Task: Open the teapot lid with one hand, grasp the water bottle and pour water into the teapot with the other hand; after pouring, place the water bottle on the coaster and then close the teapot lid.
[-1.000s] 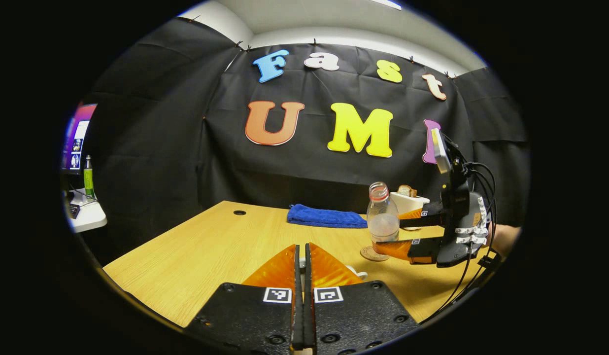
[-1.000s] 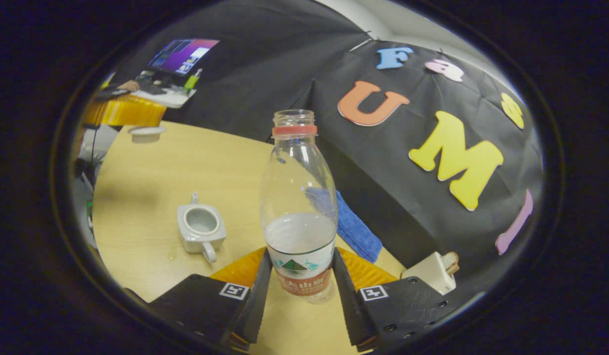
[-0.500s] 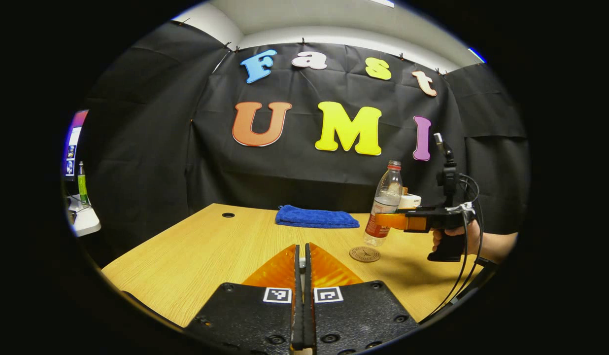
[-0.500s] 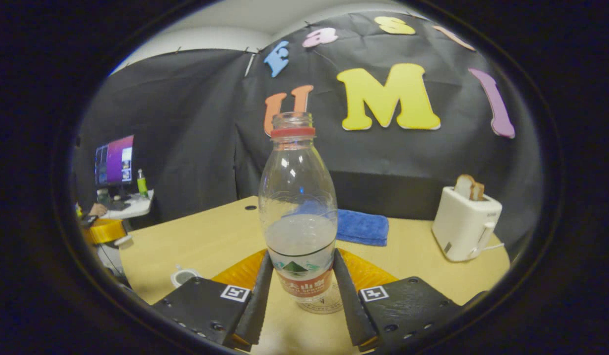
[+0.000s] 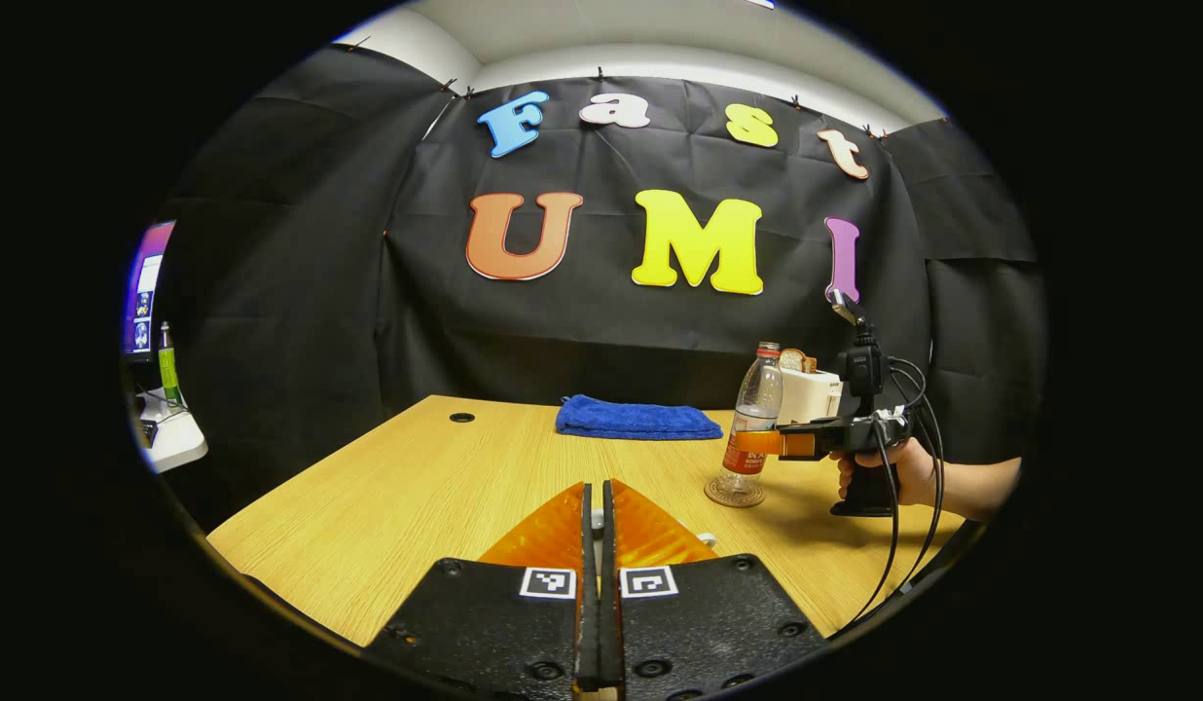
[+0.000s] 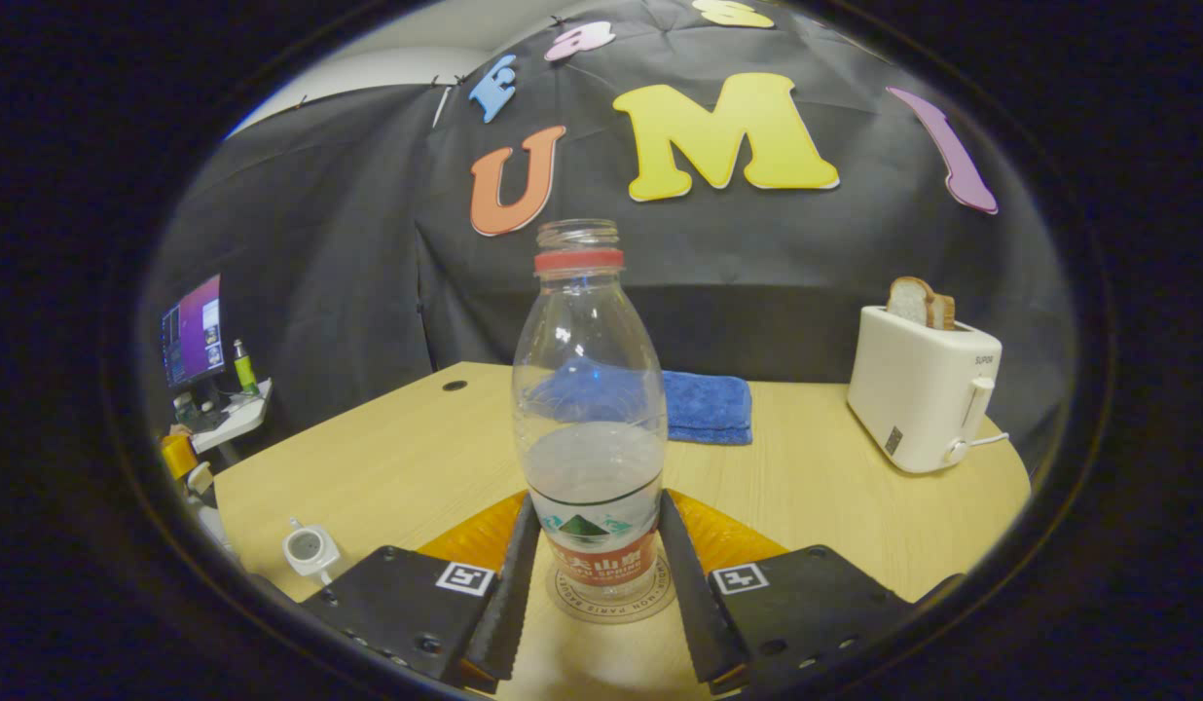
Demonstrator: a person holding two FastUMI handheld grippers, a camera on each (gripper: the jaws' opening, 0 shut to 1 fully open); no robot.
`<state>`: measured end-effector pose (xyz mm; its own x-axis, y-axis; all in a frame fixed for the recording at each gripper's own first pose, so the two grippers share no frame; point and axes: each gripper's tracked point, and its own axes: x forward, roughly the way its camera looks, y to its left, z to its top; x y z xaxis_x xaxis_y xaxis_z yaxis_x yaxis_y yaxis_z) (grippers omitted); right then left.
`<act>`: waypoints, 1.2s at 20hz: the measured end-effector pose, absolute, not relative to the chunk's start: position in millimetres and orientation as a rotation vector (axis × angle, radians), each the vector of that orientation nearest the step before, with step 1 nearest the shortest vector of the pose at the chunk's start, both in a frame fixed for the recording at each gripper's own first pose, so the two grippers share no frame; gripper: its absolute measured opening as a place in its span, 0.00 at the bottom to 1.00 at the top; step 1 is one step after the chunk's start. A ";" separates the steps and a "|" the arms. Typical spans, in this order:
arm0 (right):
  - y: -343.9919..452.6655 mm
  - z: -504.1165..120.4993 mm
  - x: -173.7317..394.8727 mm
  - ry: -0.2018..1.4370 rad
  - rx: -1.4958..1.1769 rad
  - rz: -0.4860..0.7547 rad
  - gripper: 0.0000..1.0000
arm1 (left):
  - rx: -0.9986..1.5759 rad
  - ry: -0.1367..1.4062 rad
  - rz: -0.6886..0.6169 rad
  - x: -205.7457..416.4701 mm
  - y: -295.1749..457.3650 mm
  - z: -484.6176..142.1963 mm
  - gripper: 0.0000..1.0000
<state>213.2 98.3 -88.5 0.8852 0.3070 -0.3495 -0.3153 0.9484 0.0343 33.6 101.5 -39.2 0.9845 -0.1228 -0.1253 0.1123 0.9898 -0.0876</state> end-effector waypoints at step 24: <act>43.5 -84.8 149.8 0.319 -0.056 0.261 0.95 | -0.021 0.169 -0.166 76.3 47.0 -79.0 0.03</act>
